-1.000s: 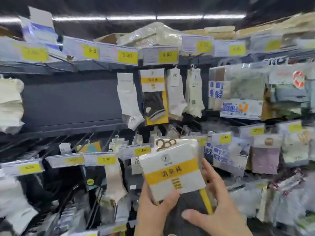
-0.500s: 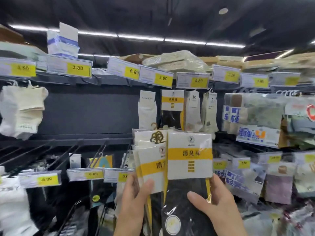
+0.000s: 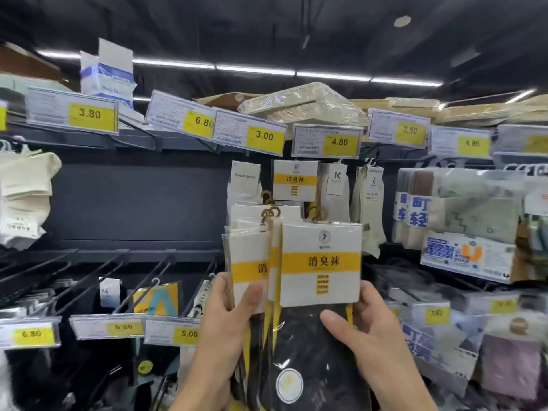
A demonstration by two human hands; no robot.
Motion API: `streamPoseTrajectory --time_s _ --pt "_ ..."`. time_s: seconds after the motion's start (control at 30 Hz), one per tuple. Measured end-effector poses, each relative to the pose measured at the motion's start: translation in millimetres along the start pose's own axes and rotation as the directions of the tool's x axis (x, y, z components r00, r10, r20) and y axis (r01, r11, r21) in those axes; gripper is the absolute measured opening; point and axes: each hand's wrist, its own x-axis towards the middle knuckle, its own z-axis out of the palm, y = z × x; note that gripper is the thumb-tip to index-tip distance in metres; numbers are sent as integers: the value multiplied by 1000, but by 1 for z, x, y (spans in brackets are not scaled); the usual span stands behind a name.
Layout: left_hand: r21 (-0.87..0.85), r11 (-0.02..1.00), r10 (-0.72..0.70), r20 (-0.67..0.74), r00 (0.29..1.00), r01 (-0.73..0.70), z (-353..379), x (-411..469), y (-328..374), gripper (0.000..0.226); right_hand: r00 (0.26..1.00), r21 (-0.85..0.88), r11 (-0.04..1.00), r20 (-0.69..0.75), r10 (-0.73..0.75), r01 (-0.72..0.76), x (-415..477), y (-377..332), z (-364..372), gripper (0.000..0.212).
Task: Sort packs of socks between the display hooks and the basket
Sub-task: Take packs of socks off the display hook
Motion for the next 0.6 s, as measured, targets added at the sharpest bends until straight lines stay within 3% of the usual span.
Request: streamPoseTrajectory --time_s 0.07,0.17,0.27,0.33,0.5,0.6 --pt "19 1000 6 -27 1000 -6 -1 7 -1 56 1000 117 993 -15 19 -18 12 3 -12 52" --pt "57 998 22 -96 995 -16 -12 12 -3 49 996 181 983 -87 28 -12 37 -1 -33 45" --pt "100 995 38 -127 991 -26 -27 16 2 40 985 130 991 -174 5 18 74 -12 -56 30" --pt "118 992 51 -110 993 -38 -34 20 4 47 985 48 998 -168 -38 47 101 -17 -63 27" --pt "140 989 40 -11 999 -38 -30 33 5 56 986 -81 991 -122 -118 108 163 -9 -54 30" --pt "124 992 25 4 1000 -26 -28 40 1 57 979 -94 983 -120 -166 155 188 0 -40 44"
